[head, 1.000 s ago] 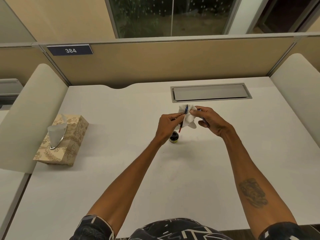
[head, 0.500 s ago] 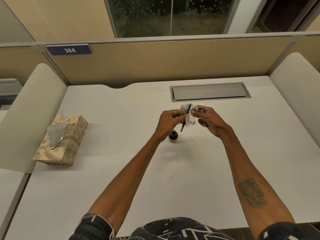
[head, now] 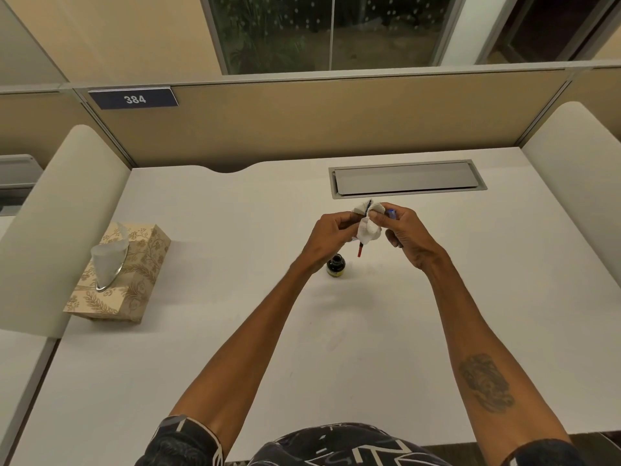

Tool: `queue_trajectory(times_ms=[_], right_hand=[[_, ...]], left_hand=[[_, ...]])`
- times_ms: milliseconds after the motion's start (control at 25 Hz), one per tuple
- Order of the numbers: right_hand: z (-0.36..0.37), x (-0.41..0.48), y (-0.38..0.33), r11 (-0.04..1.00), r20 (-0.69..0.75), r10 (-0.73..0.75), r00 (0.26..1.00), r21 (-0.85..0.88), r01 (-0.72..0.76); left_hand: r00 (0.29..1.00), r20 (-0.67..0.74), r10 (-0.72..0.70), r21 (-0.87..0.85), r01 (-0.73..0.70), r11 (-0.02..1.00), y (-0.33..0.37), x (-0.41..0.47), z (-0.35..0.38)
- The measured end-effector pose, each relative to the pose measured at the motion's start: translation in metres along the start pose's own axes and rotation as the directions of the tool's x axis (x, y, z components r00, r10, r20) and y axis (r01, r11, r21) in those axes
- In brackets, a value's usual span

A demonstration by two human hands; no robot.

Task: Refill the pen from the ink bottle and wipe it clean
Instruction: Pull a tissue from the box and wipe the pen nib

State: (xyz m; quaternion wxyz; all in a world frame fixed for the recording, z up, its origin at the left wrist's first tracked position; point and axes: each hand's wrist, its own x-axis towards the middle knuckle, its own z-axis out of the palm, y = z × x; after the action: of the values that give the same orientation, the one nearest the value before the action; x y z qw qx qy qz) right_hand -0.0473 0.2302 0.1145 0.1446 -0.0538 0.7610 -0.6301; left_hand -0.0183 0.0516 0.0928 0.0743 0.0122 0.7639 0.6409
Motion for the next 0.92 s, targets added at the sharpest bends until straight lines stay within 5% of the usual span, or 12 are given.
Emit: queue_trajectory(times_ms=[600, 920], right_hand=[[0.012, -0.004, -0.005, 0.999, -0.141, -0.008, 0.99, 0.046, 0.015], [0.006, -0.003, 0.0, 1.0, -0.164, -0.011, 0.986, 0.019, 0.015]], left_hand=[[0.975, -0.216, -0.046, 0.063, 0.061, 0.996, 0.009, 0.006, 0.01], [1.0, 0.019, -0.015, 0.097, 0.013, 0.995, 0.011, 0.004, 0.001]])
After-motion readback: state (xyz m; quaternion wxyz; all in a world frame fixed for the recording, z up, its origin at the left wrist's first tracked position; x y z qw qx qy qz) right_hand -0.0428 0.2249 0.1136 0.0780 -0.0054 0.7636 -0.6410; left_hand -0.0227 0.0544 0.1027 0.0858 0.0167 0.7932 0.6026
